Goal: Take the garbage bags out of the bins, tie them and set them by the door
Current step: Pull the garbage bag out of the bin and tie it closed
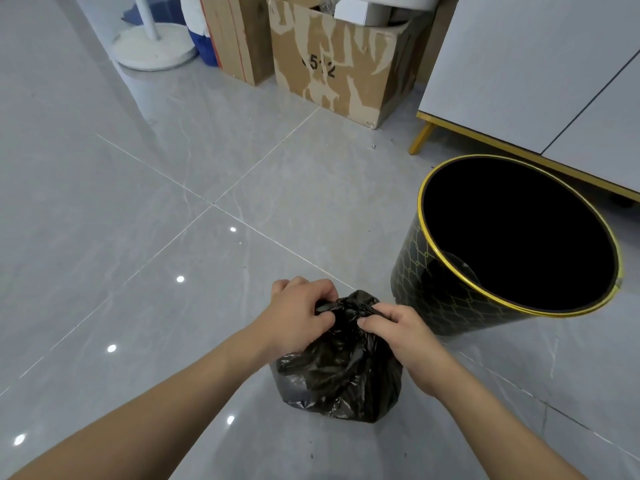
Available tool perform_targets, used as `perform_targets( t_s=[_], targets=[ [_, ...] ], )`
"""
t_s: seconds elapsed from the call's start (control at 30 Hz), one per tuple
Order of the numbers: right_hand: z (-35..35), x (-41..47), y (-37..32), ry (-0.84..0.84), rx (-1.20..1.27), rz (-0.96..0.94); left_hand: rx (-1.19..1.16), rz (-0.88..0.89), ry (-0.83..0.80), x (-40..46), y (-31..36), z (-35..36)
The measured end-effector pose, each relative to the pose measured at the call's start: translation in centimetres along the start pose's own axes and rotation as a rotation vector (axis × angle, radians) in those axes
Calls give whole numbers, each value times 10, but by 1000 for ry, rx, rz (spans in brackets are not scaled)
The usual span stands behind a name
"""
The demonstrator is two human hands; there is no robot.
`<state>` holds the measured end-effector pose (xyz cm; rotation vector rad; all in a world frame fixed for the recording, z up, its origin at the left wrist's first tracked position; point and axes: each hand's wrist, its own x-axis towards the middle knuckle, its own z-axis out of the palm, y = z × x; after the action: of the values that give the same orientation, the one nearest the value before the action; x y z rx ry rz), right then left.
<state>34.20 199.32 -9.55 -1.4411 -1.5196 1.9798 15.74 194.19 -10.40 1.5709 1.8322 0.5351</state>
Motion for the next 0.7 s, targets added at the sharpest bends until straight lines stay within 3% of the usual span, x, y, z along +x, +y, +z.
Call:
perform_targets(
  t_s=[0.1, 0.33, 0.57, 0.7],
  targets=[
    [-1, -2, 1, 14, 92, 31, 32, 85, 27, -1, -1, 3],
    [-5, -3, -1, 9, 58, 21, 96, 107, 71, -1, -2, 4],
    [-15, 1, -4, -120, 234, 388, 452, 320, 285, -8, -5, 10],
    [-13, 4, -3, -236, 302, 434, 481, 382, 317, -11, -6, 7]
  ],
)
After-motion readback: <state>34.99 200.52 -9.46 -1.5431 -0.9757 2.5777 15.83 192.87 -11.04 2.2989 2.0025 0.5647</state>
